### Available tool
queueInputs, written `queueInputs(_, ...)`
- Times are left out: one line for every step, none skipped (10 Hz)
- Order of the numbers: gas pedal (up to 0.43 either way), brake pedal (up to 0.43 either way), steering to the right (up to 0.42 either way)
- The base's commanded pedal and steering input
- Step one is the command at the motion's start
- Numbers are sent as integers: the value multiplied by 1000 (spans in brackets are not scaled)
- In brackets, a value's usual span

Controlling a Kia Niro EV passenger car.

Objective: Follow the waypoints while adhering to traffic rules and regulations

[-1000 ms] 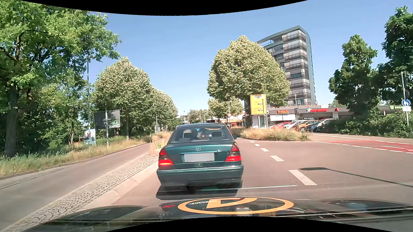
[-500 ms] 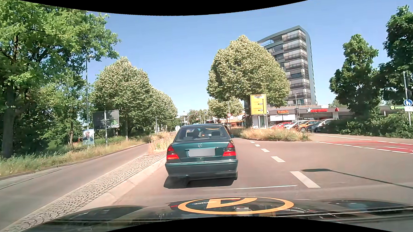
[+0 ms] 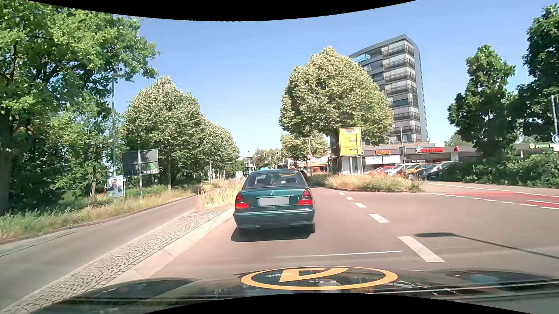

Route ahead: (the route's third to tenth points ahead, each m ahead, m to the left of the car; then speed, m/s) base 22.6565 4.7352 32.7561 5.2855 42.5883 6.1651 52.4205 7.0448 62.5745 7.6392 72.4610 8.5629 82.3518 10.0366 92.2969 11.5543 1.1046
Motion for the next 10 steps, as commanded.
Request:
queueInputs(268,0,21)
queueInputs(299,0,20)
queueInputs(339,0,19)
queueInputs(378,0,17)
queueInputs(390,0,15)
queueInputs(390,0,11)
queueInputs(390,0,9)
queueInputs(390,0,6)
queueInputs(390,0,3)
queueInputs(390,0,-1)
